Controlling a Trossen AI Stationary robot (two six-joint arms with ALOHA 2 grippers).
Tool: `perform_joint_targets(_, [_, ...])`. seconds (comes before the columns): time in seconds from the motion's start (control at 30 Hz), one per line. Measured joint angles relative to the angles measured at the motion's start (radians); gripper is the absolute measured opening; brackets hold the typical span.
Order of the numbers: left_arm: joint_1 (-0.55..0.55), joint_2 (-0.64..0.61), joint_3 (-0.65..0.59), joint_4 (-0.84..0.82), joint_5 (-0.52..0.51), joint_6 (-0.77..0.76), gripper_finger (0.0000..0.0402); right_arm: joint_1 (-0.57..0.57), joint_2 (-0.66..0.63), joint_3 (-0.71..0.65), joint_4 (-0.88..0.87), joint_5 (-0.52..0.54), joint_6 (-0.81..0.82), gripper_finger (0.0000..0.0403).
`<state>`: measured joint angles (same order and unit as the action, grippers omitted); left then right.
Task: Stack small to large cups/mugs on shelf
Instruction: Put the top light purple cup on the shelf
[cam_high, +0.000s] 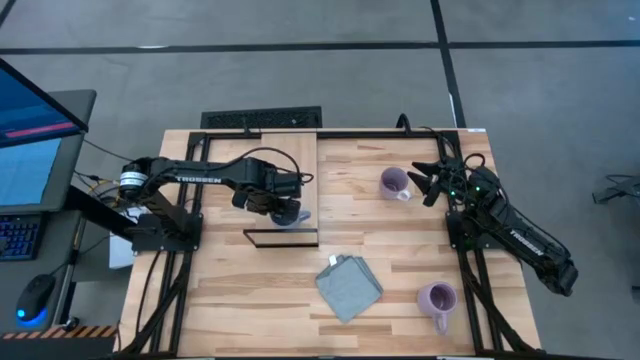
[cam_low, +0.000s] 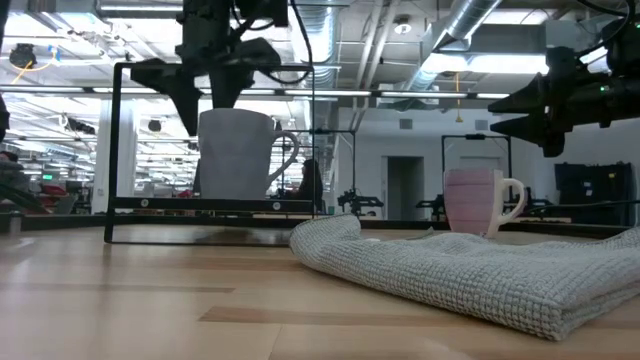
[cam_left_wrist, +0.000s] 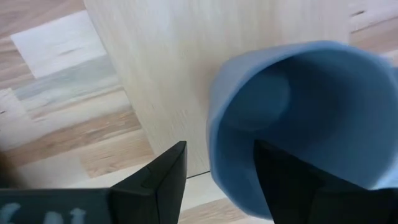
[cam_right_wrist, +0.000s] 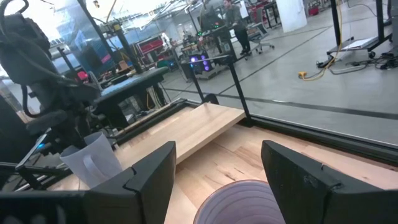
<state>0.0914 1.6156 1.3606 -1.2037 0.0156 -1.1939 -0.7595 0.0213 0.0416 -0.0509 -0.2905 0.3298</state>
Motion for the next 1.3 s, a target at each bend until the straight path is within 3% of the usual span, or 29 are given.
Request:
perform_joint_targets(0.27, [0.000,-0.015,0.105,-0.031,-0.056,0.013,0.0177,0.000,0.014,0.000,0.000,0.000,0.000,0.0260])
perform_joint_targets(0.53, [0.000,-0.014,0.285,-0.202,-0.153,0.022,0.0177,0.000,0.021,0.000,0.000,0.000,0.000,0.0260])
perform_joint_targets(0.83, [-0.014,-0.014,0.494,-0.276,-0.424,0.097,0.0177,0.000,0.025,0.000,0.000,0.000,-0.001,0.0260])
perform_joint_targets(1.1, [-0.029,-0.014,0.569,-0.272,-0.615,0.380,0.0177,0.000,0.025,0.000,0.000,0.000,0.001,0.0260])
perform_joint_targets(1.3, [-0.072,-0.013,0.569,-0.259,-0.913,0.517,0.0177,0.000,0.025,0.000,0.000,0.000,0.002,0.0260])
